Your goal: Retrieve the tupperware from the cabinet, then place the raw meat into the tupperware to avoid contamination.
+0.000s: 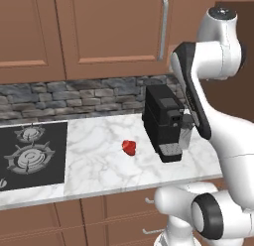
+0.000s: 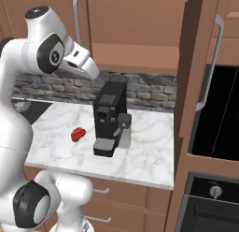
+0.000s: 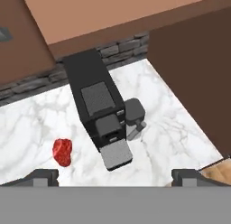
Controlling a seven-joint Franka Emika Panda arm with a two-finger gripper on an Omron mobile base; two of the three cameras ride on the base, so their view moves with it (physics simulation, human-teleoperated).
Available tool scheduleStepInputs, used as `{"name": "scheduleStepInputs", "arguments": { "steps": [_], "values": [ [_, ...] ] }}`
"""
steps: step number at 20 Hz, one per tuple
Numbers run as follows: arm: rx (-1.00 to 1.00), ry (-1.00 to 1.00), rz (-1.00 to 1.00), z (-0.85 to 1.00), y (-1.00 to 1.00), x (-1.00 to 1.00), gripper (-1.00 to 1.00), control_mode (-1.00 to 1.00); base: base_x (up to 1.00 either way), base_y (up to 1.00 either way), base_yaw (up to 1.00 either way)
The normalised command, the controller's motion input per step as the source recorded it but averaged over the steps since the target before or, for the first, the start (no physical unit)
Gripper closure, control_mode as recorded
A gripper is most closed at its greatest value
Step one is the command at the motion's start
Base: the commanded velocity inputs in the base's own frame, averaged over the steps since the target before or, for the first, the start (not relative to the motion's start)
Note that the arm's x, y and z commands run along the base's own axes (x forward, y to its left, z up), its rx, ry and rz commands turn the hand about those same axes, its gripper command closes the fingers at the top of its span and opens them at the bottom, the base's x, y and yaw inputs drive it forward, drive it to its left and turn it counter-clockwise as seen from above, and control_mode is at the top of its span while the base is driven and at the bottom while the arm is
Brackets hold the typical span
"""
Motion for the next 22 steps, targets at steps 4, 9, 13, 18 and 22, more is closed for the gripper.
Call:
{"name": "scheduleStepInputs", "arguments": {
  "steps": [4, 9, 13, 18, 22],
  "values": [
    [-0.14, 0.02, 0.14, 0.42, 0.21, 0.30, -1.00, -1.00, 0.00, 0.00, 0.00],
    [-0.10, -0.03, 0.02, 0.32, 0.40, 0.40, -1.00, -1.00, 0.00, 0.00, 0.00],
    [0.05, -0.14, 0.00, 0.06, 0.34, 0.59, -1.00, -1.00, 0.00, 0.00, 0.00],
    [0.05, -0.09, 0.00, 0.16, 0.05, 0.58, -1.00, -1.00, 0.00, 0.00, 0.00],
    [0.02, -0.06, 0.01, 0.22, 0.02, 0.60, -1.00, -1.00, 0.00, 0.00, 0.00]
  ]
}}
